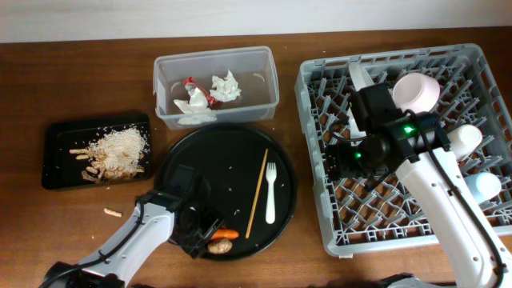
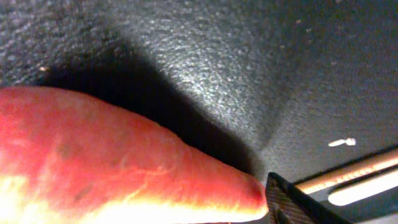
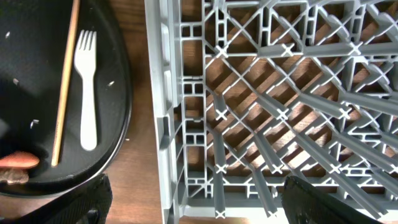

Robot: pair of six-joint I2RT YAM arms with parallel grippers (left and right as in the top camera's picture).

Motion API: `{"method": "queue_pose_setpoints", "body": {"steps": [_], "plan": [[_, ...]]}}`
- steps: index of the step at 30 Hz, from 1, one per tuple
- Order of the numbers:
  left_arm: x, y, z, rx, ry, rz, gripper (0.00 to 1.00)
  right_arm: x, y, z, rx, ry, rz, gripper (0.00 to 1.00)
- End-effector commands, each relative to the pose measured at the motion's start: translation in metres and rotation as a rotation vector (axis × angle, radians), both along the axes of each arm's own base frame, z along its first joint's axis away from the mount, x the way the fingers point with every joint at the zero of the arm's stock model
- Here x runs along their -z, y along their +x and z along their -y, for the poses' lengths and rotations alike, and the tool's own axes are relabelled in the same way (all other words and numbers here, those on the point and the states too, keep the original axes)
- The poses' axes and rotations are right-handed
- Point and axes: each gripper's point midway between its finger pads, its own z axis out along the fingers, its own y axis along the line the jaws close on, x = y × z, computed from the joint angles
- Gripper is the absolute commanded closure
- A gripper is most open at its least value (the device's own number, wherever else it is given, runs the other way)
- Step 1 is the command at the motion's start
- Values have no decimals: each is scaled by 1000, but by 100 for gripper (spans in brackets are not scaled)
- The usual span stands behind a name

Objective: Sort waste into correct bins and load items into the dishwasher rack
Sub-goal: 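Grasp the orange carrot on the round tray with the left gripper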

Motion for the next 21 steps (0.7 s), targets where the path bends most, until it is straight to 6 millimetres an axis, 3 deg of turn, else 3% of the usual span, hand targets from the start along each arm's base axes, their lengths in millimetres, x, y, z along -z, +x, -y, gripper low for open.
{"method": "queue_pose_setpoints", "body": {"steps": [1, 8, 12, 17, 21], "plan": [[15, 22, -31, 33, 177, 116, 54, -2, -1, 3, -1, -6, 7, 9], [10, 31, -33, 96, 200, 155, 79, -1, -2, 4, -1, -7, 1, 9], [-3, 43, -44, 160, 278, 187, 80, -1, -2, 4, -1, -7, 1, 9], [-37, 78, -42, 254, 316, 295, 83, -1, -2, 4, -1, -7, 0, 9], [-77, 92, -66, 248, 466, 309, 87, -1, -3, 4, -1, -8, -2, 9]]}}
